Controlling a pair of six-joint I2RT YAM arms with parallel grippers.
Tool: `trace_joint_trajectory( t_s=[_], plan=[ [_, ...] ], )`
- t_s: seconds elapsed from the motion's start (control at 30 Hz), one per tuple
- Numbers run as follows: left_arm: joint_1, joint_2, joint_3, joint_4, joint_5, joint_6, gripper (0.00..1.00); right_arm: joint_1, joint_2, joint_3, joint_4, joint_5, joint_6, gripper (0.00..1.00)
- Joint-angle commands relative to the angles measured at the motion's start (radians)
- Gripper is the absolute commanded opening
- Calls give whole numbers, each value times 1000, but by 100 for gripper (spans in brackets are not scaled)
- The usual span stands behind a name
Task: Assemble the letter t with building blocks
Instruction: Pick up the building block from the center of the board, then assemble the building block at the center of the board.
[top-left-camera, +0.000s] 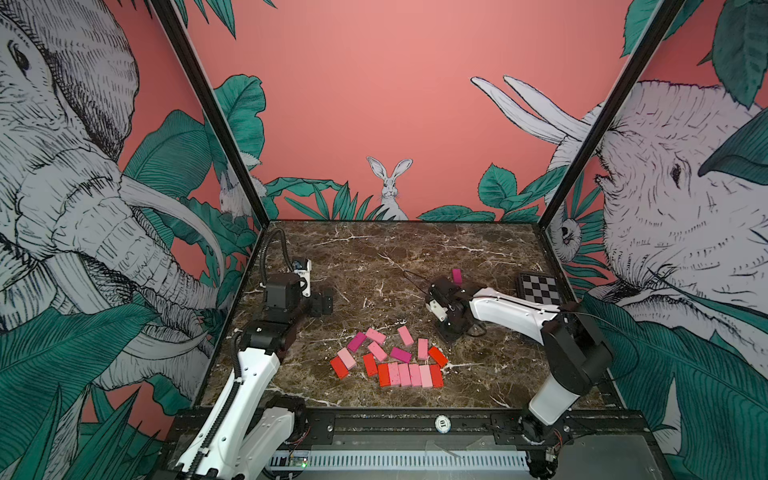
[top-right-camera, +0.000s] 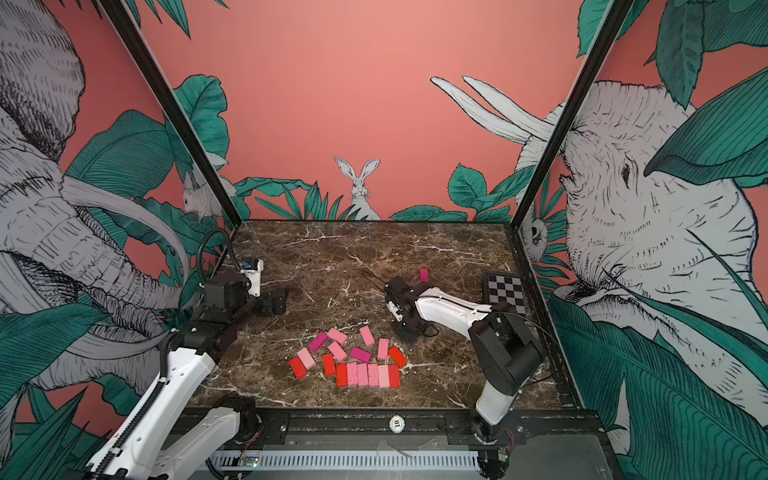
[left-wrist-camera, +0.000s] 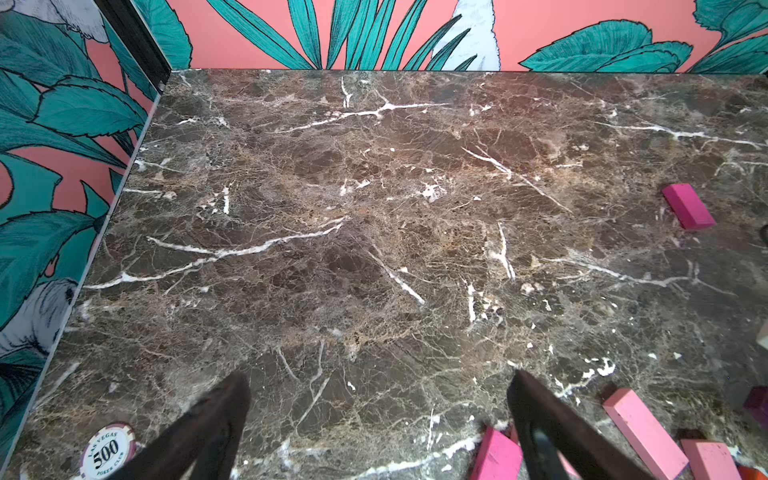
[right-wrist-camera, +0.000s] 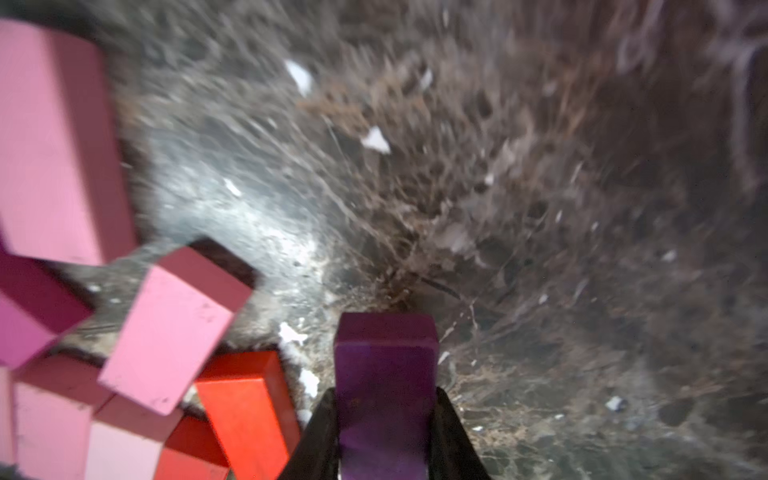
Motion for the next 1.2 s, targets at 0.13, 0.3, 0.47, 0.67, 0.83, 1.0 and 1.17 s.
trace_joint_trajectory(
  t_s=[0.13,0.3,0.47,0.67,0.83,1.0,1.17],
  plan=[
    [0,-20,-16,-2,3,-14,99,-10,59,234,-154,-19,-273,10],
    [0,-36,-14,-2,2,-8,99,-55,68,333,-214,-49,-508,5],
    [0,-53,-21,4,-4,-8,99,-89,53,366,-226,-27,-805,1],
    [0,-69,-28,11,-4,-4,99,-159,85,433,-228,-68,-1050,0],
    [1,-78,-33,17,-2,0,99,-205,161,539,-318,-112,-1214,0],
    [0,-85,-36,20,-5,1,99,-230,268,673,-390,-103,-1284,0],
    [0,-89,-37,19,-7,3,99,-248,365,788,-416,-84,-1327,0]
  ],
)
